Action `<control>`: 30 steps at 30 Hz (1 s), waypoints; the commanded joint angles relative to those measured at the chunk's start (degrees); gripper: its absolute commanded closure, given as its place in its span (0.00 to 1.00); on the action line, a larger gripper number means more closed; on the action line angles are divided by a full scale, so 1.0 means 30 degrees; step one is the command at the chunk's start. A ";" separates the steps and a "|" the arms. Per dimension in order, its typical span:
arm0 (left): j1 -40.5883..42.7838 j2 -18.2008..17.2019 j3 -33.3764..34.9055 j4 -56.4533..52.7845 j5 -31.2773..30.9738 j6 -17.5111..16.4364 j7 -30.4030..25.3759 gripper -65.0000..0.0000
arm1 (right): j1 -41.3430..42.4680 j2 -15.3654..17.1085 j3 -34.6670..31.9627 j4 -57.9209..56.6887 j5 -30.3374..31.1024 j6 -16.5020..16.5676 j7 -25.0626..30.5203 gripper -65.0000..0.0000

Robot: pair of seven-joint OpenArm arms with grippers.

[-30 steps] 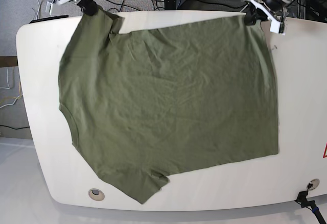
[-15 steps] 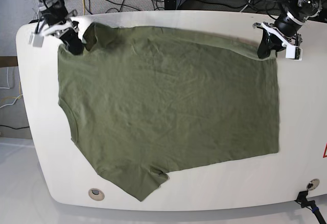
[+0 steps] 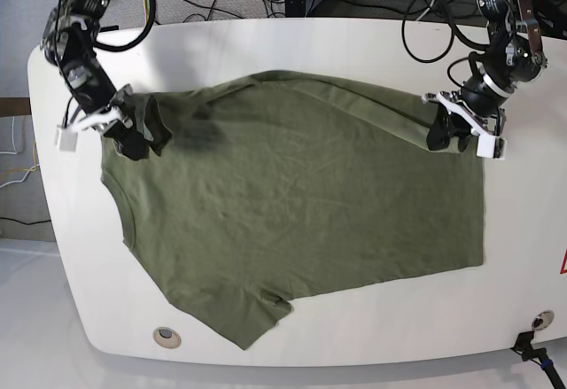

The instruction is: Fold the T-shirt properly

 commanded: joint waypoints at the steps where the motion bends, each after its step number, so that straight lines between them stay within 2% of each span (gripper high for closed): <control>1: -0.0801 -0.0103 -0.0118 -0.0636 -0.0294 0.0673 -0.0337 1.00 | 0.1342 0.0424 0.0118 -0.0709 0.0375 0.0309 0.0098 1.00; 5: -0.2296 -0.0103 -0.0118 -0.2277 -0.0324 0.0820 -0.0337 1.00 | 0.3217 0.0688 -0.0028 -0.2760 0.0375 0.0309 0.0010 1.00; 12: -0.4171 -0.0103 -0.0147 -0.3771 -0.0353 0.0908 -0.0337 1.00 | 0.6294 0.1069 -0.1992 -0.6159 0.0316 0.0338 0.0157 1.00; 14: -0.4406 -0.0133 -0.0763 -0.4035 -0.0353 0.0908 -0.0337 1.00 | 0.7144 0.1069 -0.2314 -0.6540 -0.0299 0.0338 0.0157 1.00; 22: -0.4289 -0.0250 -0.2345 -0.4182 -0.0353 0.0908 -0.0308 1.00 | 0.9049 0.0219 -0.2636 -0.6628 -0.3464 0.0397 0.0098 1.00; 30: -0.4318 -0.0250 -0.2345 -0.4328 -0.0324 0.0878 -0.0308 1.00 | 0.9547 -0.0279 -0.2666 -0.8210 -0.4021 0.0397 0.0186 1.00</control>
